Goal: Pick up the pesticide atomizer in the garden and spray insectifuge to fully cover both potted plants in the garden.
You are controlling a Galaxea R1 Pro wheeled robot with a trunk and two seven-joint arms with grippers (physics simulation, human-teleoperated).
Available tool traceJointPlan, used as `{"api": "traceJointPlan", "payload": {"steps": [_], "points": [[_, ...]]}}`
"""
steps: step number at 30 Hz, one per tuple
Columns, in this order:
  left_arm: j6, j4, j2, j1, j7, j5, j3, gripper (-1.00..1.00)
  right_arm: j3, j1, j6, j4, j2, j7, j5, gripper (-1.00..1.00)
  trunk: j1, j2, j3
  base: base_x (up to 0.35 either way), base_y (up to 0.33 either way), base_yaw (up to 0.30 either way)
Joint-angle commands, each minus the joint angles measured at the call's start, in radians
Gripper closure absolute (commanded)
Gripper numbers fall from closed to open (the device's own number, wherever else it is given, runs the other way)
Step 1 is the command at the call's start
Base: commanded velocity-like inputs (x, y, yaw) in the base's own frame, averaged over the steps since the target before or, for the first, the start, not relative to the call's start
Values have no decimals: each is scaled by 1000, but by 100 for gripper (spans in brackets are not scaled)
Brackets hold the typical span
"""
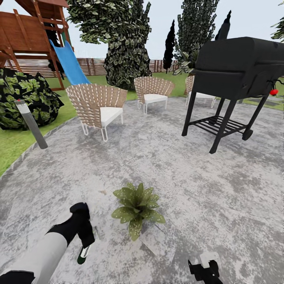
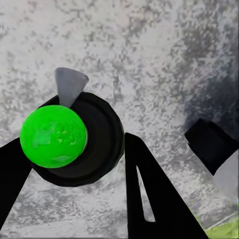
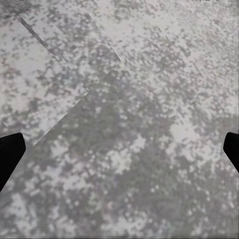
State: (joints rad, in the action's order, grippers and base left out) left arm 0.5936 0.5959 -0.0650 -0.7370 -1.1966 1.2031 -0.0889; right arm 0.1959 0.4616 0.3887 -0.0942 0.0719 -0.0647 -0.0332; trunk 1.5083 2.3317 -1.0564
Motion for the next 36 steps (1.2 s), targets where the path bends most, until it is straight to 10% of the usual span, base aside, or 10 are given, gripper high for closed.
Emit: {"api": "traceJointPlan", "payload": {"steps": [1,5,14,36], "points": [[-22,1,-1,12,37,-29,29,100,8,1,2,1,0,-5,-4,-100,0,0,-1,-43,37,0],[-210,-12,-3,78,102,-159,126,100,8,1,2,1,0,-6,-4,-100,0,0,-1,-11,9,0],[-418,-11,-11,112,107,-177,271,100,8,1,2,2,1,-6,-4,-100,0,0,-1,0,0,-15],[-435,-13,-3,113,107,-195,335,100,15,2,0,-9,-9,1,8,-100,0,0,-1,-136,96,-150]]}}
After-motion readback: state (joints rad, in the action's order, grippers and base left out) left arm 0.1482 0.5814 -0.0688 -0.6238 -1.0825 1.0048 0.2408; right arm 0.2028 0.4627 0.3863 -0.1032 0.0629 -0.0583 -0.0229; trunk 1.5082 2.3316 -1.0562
